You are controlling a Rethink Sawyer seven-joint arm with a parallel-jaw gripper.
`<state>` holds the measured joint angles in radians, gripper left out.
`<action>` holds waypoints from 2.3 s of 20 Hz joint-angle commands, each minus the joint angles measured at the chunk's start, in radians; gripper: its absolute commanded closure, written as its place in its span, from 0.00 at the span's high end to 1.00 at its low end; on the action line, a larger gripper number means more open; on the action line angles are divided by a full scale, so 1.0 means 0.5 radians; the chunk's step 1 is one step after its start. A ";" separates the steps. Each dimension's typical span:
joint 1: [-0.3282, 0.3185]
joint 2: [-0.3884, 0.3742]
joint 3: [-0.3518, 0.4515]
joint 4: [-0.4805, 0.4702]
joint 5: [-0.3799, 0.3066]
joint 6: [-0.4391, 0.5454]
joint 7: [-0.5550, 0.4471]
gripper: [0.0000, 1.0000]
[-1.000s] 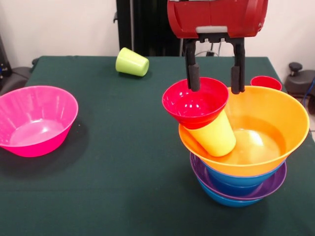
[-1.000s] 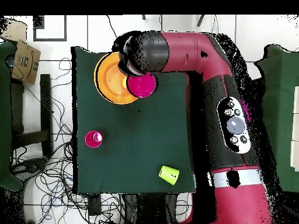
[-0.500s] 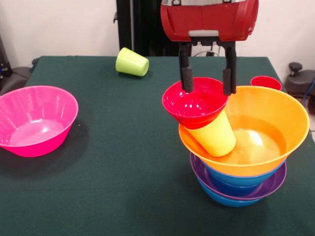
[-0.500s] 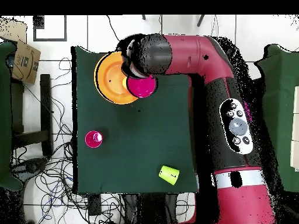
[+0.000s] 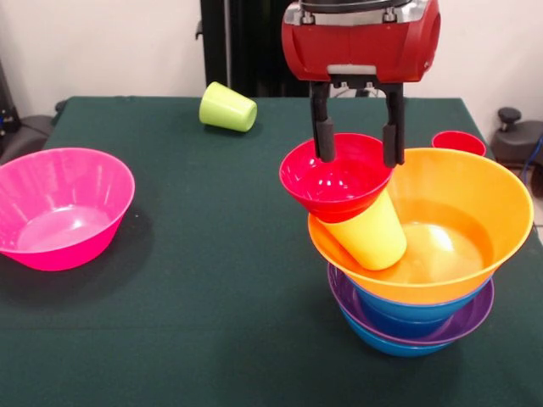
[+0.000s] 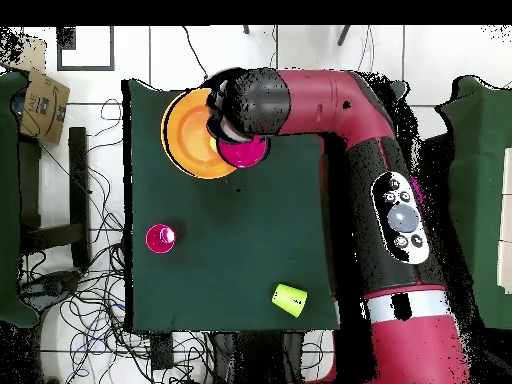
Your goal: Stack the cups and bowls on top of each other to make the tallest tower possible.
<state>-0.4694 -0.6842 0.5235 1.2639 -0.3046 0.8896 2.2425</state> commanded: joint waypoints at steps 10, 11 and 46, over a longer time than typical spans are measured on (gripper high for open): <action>0.032 0.099 0.043 0.181 -0.124 0.044 -0.383 1.00; 0.030 0.092 0.043 0.185 -0.121 0.046 -0.381 1.00; 0.074 0.164 0.046 0.233 -0.126 -0.130 -0.275 1.00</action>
<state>-0.4589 -0.6415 0.5244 1.2898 -0.3065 0.8776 2.2425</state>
